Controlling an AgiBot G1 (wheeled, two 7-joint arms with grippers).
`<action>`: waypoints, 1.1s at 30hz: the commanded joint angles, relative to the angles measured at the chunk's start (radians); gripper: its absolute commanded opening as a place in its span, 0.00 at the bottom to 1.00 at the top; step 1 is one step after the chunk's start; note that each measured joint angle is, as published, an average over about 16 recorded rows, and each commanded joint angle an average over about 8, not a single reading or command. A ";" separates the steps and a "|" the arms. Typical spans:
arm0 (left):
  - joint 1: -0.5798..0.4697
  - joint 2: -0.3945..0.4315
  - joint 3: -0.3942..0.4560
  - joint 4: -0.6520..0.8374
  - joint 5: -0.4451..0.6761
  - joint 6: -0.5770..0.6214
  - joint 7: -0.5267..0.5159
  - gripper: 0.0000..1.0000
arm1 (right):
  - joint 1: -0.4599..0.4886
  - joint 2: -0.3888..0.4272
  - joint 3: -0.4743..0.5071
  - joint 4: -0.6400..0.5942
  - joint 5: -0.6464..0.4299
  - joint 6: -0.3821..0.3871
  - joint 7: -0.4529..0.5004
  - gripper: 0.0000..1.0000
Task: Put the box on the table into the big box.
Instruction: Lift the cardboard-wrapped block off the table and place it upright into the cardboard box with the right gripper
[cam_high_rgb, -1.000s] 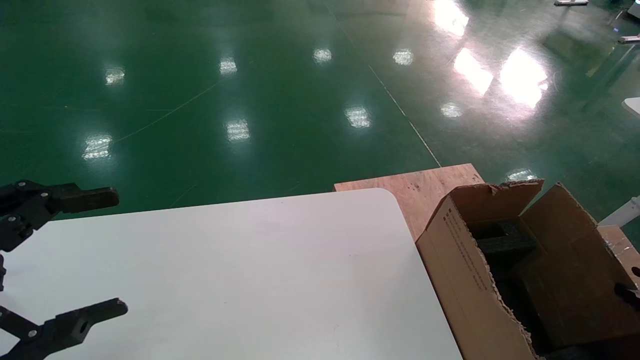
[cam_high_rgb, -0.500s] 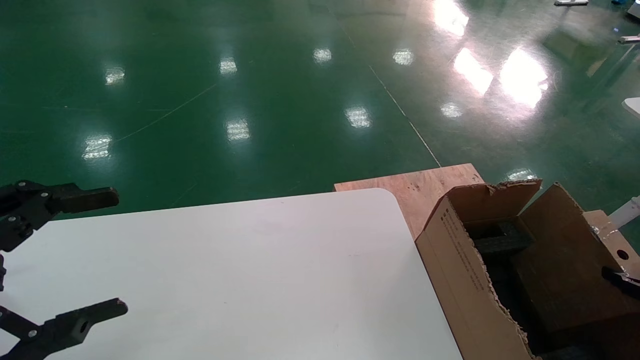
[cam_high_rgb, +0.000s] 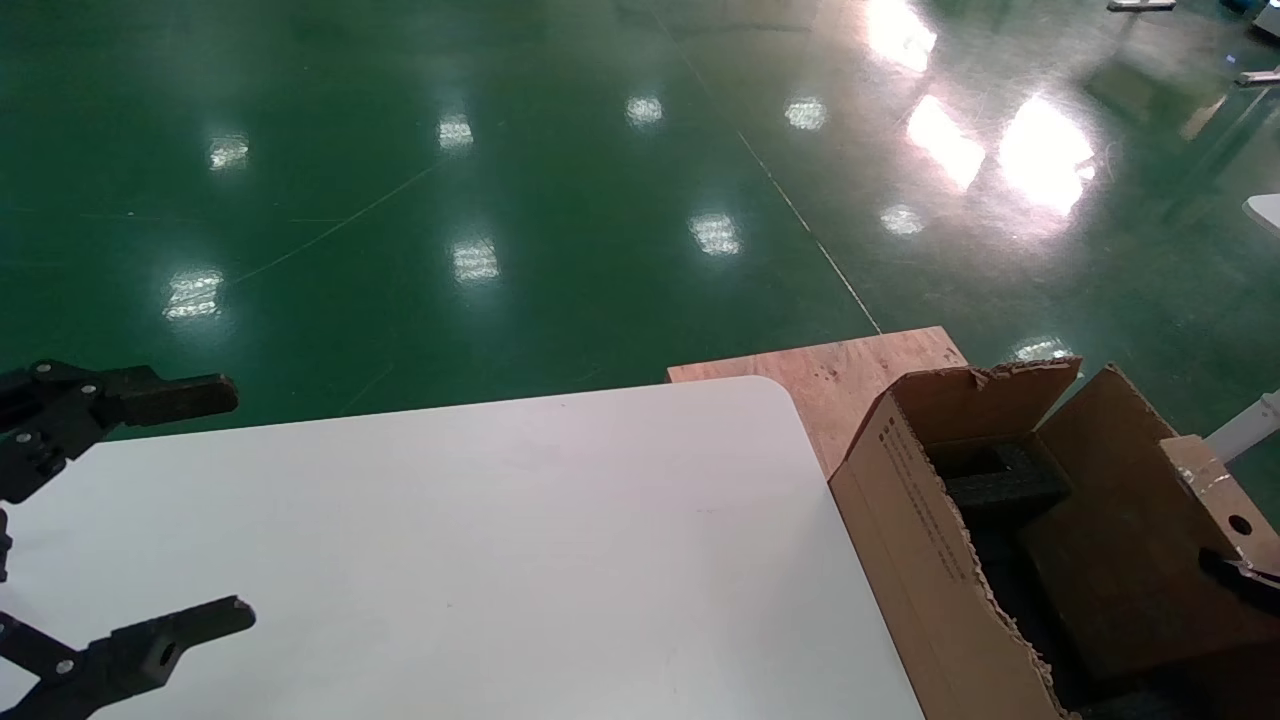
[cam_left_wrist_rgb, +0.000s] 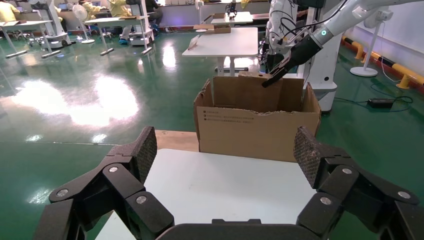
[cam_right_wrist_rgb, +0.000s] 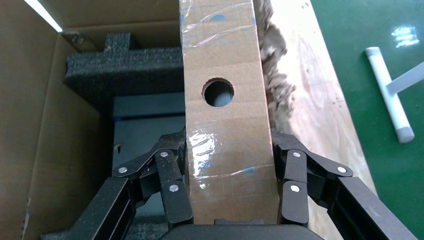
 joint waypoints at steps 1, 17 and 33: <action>0.000 0.000 0.000 0.000 0.000 0.000 0.000 1.00 | 0.002 0.001 -0.009 0.003 0.000 0.002 0.005 0.00; 0.000 0.000 0.000 0.000 0.000 0.000 0.000 1.00 | 0.025 0.008 -0.067 0.001 -0.005 0.026 0.009 0.00; 0.000 0.000 0.001 0.000 -0.001 0.000 0.000 1.00 | 0.052 -0.002 -0.110 -0.001 -0.002 0.037 0.017 0.00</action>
